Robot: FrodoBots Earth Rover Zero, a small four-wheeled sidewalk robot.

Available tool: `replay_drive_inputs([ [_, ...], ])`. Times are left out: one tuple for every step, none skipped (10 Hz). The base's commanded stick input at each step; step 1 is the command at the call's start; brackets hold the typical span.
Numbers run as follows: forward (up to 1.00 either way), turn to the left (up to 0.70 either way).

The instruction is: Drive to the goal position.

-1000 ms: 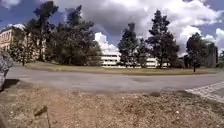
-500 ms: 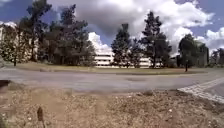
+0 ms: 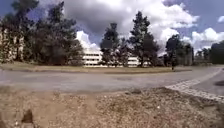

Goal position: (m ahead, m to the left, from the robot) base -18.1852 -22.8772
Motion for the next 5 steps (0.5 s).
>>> replay_drive_inputs([
  [0.00,-0.85],
  [0.00,-0.85],
  [0.00,-0.85],
  [0.00,-0.85],
  [0.00,-0.85],
])
